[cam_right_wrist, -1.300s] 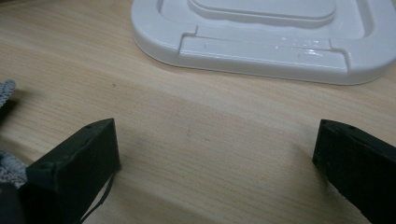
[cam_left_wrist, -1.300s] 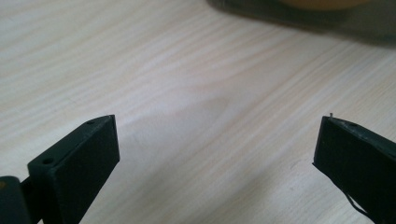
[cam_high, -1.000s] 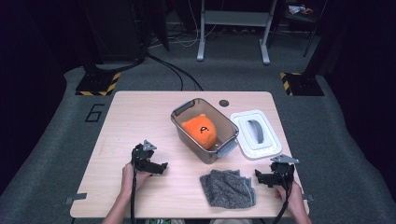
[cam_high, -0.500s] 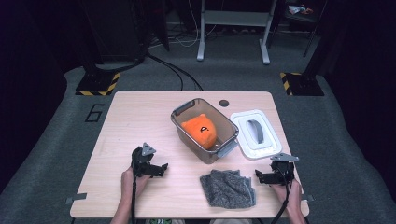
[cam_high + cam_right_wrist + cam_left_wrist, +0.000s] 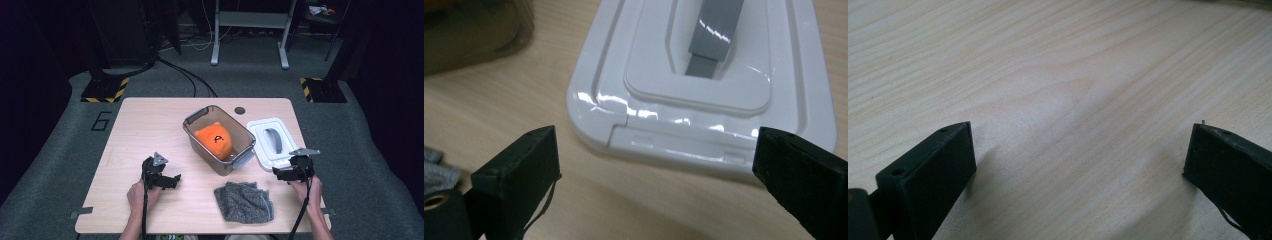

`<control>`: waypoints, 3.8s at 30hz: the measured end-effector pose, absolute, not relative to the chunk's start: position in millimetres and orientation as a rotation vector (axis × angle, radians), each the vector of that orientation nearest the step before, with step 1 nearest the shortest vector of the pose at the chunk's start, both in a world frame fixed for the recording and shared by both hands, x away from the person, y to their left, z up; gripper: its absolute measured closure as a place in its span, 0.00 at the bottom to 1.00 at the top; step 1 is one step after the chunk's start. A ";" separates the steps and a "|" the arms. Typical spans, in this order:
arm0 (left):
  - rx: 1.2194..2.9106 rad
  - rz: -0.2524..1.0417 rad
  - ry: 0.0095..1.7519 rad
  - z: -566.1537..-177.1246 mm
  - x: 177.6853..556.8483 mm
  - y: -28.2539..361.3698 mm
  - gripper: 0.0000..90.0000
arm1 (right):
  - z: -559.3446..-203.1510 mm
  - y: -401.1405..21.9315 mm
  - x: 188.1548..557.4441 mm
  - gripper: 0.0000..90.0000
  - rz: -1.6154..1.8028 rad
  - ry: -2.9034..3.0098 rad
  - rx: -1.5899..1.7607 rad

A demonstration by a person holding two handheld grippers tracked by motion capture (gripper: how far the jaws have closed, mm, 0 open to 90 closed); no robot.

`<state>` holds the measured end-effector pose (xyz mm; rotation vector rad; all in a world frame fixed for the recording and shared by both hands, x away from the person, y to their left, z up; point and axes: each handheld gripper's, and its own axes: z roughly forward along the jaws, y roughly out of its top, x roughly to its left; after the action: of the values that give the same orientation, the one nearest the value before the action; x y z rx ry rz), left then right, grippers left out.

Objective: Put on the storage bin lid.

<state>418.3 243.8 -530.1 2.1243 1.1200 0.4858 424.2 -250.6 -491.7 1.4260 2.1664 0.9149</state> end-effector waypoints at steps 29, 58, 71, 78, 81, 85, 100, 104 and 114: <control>2.124 0.489 1.119 -530.2 418.9 244.2 0.00 | -484.4 -243.8 520.2 0.42 0.871 2.081 1.589; 2.118 0.492 1.128 -530.4 419.0 244.2 0.00 | -492.3 -240.3 530.7 0.74 0.931 2.040 1.645; 2.118 0.492 1.128 -530.3 419.0 244.2 0.00 | -468.8 -240.1 515.2 0.74 0.965 2.053 1.580; 2.123 0.493 1.131 -530.0 419.0 244.7 0.00 | -451.6 -242.2 508.9 0.74 0.997 2.060 1.566; 2.123 0.494 1.131 -530.0 419.0 244.7 0.00 | -445.0 -243.1 507.2 0.74 0.992 2.065 1.550; 2.123 0.493 1.131 -530.0 419.0 244.7 0.00 | -439.5 -244.2 505.5 0.74 0.988 2.071 1.533; 2.123 0.494 1.132 -530.0 419.0 244.8 0.00 | -407.0 -248.4 504.0 0.74 0.985 2.074 1.488; 2.123 0.494 1.132 -530.0 419.0 244.7 0.00 | -399.4 -249.6 504.4 0.74 0.980 2.073 1.495; 2.123 0.494 1.132 -530.0 419.0 244.7 0.00 | -380.7 -247.3 505.4 0.74 0.966 2.073 1.493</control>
<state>419.0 244.7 -530.0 2.1233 1.1321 0.4939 505.4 -247.3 -380.7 1.4929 2.0728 0.9663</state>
